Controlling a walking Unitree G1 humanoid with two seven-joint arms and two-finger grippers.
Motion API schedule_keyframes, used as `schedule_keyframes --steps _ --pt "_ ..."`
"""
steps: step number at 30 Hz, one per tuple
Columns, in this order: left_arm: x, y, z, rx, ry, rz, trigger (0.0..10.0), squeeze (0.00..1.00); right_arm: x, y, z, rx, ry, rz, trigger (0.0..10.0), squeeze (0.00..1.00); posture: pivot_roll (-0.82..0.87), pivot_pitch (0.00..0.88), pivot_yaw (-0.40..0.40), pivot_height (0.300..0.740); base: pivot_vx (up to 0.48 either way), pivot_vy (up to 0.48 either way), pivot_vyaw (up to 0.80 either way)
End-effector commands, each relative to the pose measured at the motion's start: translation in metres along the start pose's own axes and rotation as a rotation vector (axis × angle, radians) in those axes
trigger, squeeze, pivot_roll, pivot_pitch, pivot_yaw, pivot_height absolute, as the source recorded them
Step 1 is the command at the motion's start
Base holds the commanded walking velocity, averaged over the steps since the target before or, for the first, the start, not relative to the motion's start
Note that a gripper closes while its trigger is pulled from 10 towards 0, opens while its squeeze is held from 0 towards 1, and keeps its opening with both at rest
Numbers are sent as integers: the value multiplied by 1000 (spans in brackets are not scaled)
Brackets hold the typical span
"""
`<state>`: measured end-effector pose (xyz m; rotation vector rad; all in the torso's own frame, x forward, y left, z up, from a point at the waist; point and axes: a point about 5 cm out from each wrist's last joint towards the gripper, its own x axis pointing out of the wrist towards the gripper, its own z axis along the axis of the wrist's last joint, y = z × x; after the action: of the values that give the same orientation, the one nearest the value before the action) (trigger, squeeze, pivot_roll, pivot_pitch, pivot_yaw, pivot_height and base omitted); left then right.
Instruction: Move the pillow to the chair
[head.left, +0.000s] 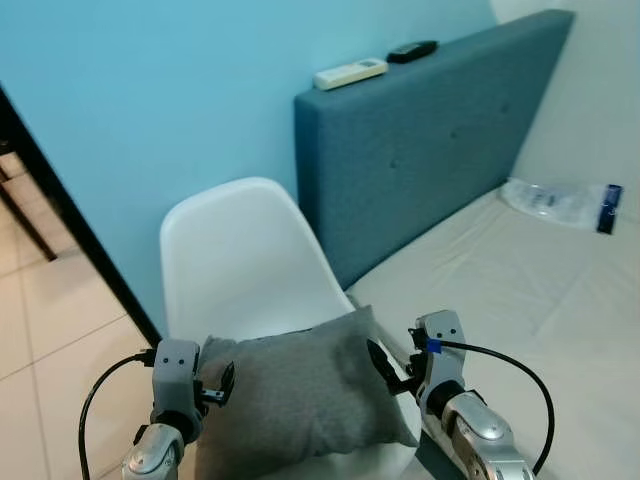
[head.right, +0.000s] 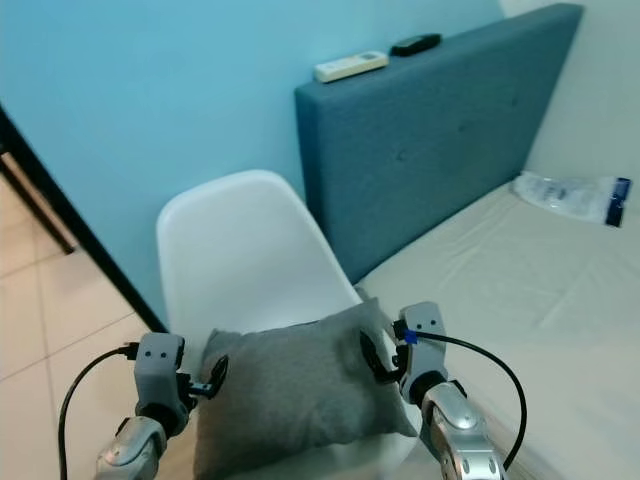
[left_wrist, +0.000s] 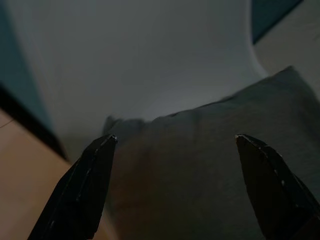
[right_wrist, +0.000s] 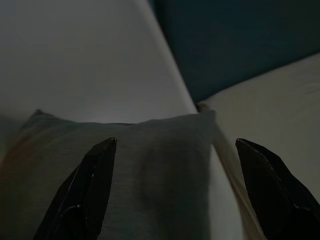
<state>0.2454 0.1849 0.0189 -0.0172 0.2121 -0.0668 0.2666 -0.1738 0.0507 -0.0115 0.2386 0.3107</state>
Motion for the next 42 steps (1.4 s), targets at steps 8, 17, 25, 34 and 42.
schedule_keyframes --steps 8,17,25,34,42 --pt "-2 -4 -5 1 20 5 10000 0 -3 -1 -5 -27 23 3 10000 0 -129 62 35 711 0 0 0" --pt "5 -4 -4 8 61 30 10000 0 0 0 -6 -22 23 0 10000 0 -124 60 40 711 -115 0 0" --pt "7 -5 -4 27 63 27 10000 0 1 1 -6 -15 21 -2 10000 0 -125 60 42 711 -386 0 0" --pt "8 -7 -5 29 75 27 10000 0 1 0 -7 -6 25 -14 10000 0 -125 60 45 711 -382 0 0" --pt "9 -8 -5 46 75 24 10000 0 1 -2 -8 0 28 -34 10000 0 -129 60 46 711 -213 0 0"
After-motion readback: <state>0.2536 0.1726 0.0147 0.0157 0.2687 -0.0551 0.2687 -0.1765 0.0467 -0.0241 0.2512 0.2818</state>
